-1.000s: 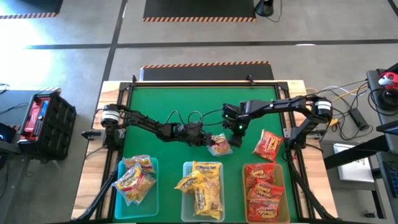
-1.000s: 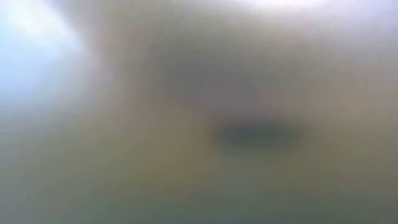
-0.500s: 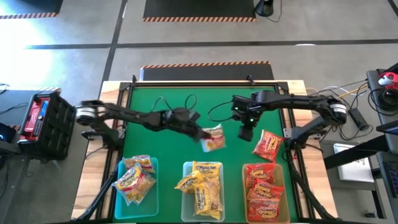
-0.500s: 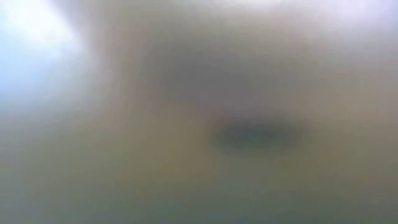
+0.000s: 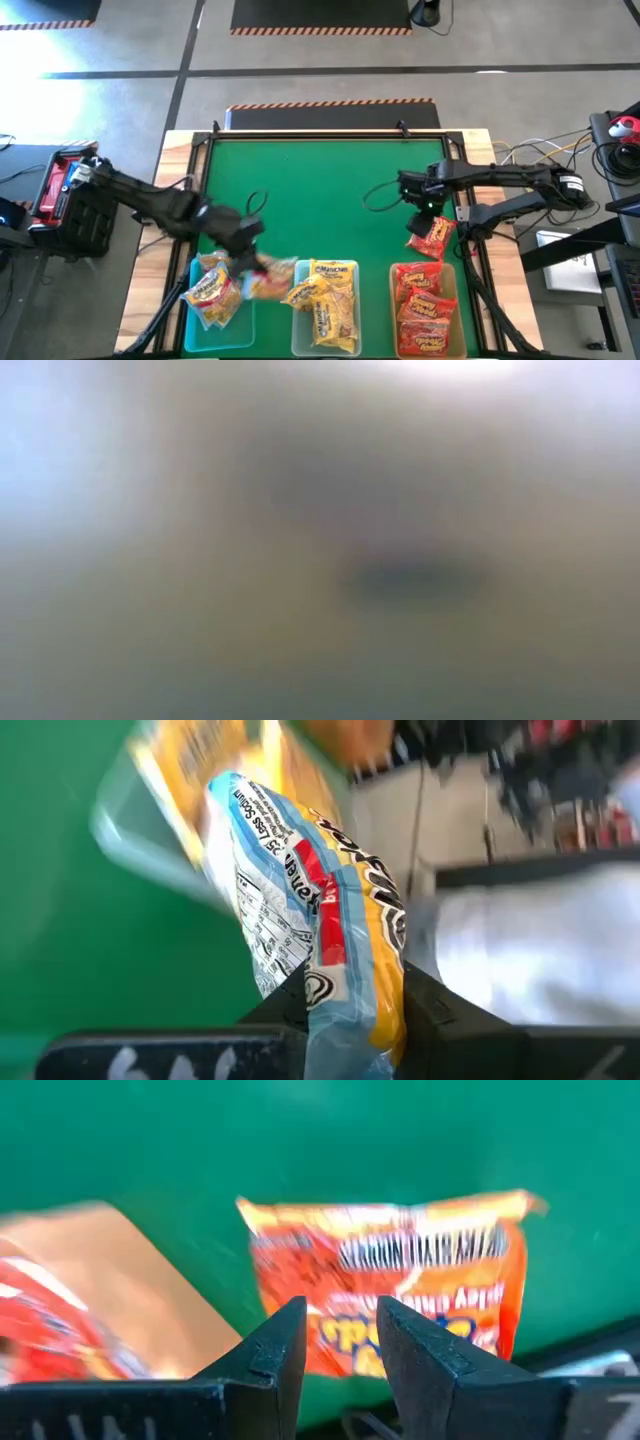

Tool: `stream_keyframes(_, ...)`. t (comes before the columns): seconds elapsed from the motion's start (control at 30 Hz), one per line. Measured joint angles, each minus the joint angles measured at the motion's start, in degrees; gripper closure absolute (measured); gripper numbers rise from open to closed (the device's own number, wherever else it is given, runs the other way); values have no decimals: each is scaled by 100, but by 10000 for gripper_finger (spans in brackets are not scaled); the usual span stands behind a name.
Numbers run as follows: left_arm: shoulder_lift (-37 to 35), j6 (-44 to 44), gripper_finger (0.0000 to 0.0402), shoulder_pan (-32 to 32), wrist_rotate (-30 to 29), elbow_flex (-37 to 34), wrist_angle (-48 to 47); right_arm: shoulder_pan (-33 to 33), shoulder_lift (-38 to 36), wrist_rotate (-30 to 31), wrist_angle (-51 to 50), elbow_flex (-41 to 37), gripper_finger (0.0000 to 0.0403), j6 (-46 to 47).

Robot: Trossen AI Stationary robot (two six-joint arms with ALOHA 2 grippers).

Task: Sort Maruchan noodles
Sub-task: Put the blue noodle pack into the blue bin

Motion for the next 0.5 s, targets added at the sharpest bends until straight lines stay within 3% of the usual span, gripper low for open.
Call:
stream_keyframes(0.23,-132,-1116,356,-1475,-8,0,-673,206,59,66,-75,-650,289,-368)
stream_keyframes(0.5,8,-1582,353,-1962,-8,0,-1738,204,68,336,-12,-1110,289,-530)
